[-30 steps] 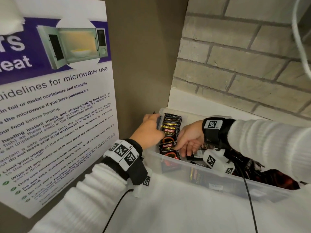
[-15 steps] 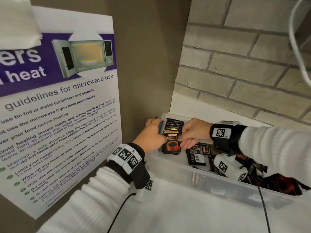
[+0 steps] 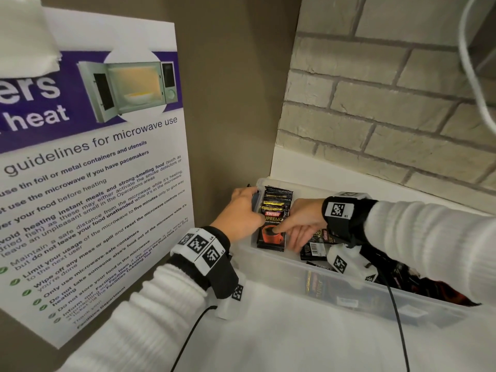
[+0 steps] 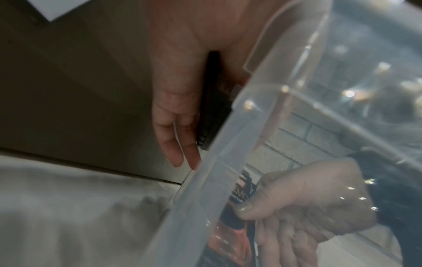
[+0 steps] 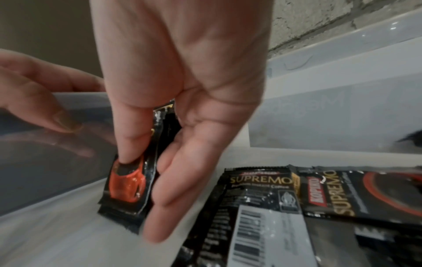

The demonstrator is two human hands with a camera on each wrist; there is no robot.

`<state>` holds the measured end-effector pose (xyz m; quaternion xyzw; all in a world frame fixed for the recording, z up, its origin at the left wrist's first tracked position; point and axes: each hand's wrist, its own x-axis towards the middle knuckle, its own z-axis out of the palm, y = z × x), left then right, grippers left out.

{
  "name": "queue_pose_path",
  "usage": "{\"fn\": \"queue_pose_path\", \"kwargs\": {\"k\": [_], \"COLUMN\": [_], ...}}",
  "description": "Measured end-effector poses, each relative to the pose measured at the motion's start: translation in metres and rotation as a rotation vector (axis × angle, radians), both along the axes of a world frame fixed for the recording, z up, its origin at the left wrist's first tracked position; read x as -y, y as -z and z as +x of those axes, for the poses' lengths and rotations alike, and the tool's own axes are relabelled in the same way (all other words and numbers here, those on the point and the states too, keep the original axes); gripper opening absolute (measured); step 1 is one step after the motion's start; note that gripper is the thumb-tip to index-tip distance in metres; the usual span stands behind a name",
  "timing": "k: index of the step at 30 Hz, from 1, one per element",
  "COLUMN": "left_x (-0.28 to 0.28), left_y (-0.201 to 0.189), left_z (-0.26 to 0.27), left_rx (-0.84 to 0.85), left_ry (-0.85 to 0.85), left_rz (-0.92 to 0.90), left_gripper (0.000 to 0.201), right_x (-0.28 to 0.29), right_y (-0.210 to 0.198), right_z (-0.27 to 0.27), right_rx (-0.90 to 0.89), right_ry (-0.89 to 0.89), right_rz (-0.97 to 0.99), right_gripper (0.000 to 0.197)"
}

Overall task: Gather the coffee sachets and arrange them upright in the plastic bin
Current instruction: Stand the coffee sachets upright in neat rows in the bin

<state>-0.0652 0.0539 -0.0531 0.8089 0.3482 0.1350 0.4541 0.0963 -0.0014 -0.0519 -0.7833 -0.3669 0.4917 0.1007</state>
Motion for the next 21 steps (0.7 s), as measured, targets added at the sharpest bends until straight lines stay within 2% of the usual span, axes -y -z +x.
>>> {"fn": "queue_pose_path", "kwargs": {"k": [4, 14, 18, 21], "left_x": [0.000, 0.000, 0.000, 0.000], "left_y": [0.001, 0.001, 0.001, 0.002], "left_z": [0.001, 0.000, -0.001, 0.000], "left_rx": [0.005, 0.023, 0.016, 0.018], "left_ry": [-0.011, 0.001, -0.001, 0.000], "left_rz": [0.004, -0.007, -0.001, 0.000], "left_gripper": [0.071, 0.069, 0.068, 0.068], "right_x": [-0.005, 0.000, 0.007, 0.023], "right_y": [-0.001, -0.013, -0.034, -0.057], "right_z": [-0.001, 0.008, 0.016, 0.028], "right_rx": [0.147, 0.177, 0.223, 0.377], "right_ry": [-0.085, -0.098, -0.167, -0.234], "right_rz": [-0.114, -0.105, -0.095, -0.028], "right_gripper": [0.040, 0.037, 0.033, 0.028]}}
